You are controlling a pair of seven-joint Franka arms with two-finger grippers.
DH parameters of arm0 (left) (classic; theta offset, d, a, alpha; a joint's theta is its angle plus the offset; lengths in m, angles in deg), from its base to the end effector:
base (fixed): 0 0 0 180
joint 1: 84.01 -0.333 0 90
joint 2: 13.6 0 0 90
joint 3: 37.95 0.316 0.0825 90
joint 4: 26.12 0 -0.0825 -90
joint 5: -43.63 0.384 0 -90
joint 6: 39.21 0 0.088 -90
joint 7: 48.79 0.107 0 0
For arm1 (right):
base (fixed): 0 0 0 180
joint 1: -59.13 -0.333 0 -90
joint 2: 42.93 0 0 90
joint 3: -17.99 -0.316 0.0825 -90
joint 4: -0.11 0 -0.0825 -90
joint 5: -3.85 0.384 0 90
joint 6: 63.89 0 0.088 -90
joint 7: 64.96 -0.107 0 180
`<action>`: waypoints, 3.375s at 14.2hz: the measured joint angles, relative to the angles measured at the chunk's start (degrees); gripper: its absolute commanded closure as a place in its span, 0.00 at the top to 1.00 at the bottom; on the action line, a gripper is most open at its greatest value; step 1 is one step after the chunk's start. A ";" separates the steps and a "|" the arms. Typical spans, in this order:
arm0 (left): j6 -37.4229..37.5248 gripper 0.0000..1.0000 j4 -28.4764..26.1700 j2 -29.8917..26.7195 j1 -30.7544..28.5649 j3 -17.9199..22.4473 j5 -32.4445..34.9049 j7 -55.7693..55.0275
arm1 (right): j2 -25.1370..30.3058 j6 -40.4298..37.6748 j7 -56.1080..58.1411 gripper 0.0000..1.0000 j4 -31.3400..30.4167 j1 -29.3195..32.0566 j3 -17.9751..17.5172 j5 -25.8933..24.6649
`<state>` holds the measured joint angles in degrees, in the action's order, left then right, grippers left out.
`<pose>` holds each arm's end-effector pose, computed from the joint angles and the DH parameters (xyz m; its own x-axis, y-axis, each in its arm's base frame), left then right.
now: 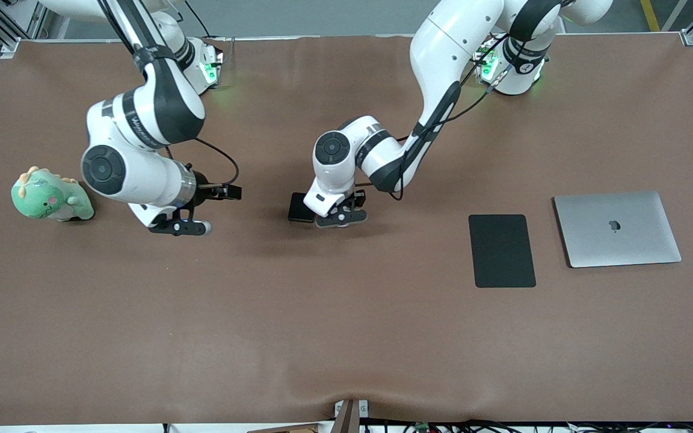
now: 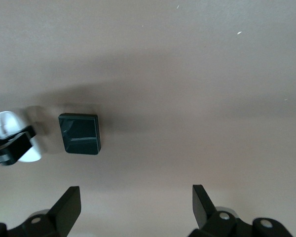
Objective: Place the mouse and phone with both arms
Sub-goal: 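Grasp the mouse with the left gripper while the right gripper grasps the phone, then carry the mouse over the mouse pad with the left gripper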
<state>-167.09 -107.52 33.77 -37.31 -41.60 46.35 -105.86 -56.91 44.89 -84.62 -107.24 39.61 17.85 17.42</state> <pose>0.4710 -0.5523 0.2027 0.9940 0.1079 -0.0157 0.1078 -0.9942 -0.0062 0.5508 0.2149 0.3687 0.9567 -0.0809 -0.2795 -0.1166 -0.9867 -0.1136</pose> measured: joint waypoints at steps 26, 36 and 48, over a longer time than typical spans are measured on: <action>8.05 0.42 -24.58 -30.12 -41.99 -0.01 0.05 50.57 | -18.16 36.44 -14.98 1.00 -6.05 -18.30 0.01 0.10; -2.20 0.42 -34.84 -30.05 -42.61 -0.25 0.46 51.56 | -18.74 31.99 -15.03 0.00 -3.76 -18.34 0.92 0.05; -14.32 0.42 -40.64 -25.61 -42.83 -0.77 0.56 52.12 | -12.99 16.29 -8.91 0.00 -1.83 -5.75 2.54 0.03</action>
<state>-181.41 -148.16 8.16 -80.14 -42.37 46.91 -53.73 -69.90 61.18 -93.52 -109.07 33.86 20.40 17.44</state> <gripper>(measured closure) 0.396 0.194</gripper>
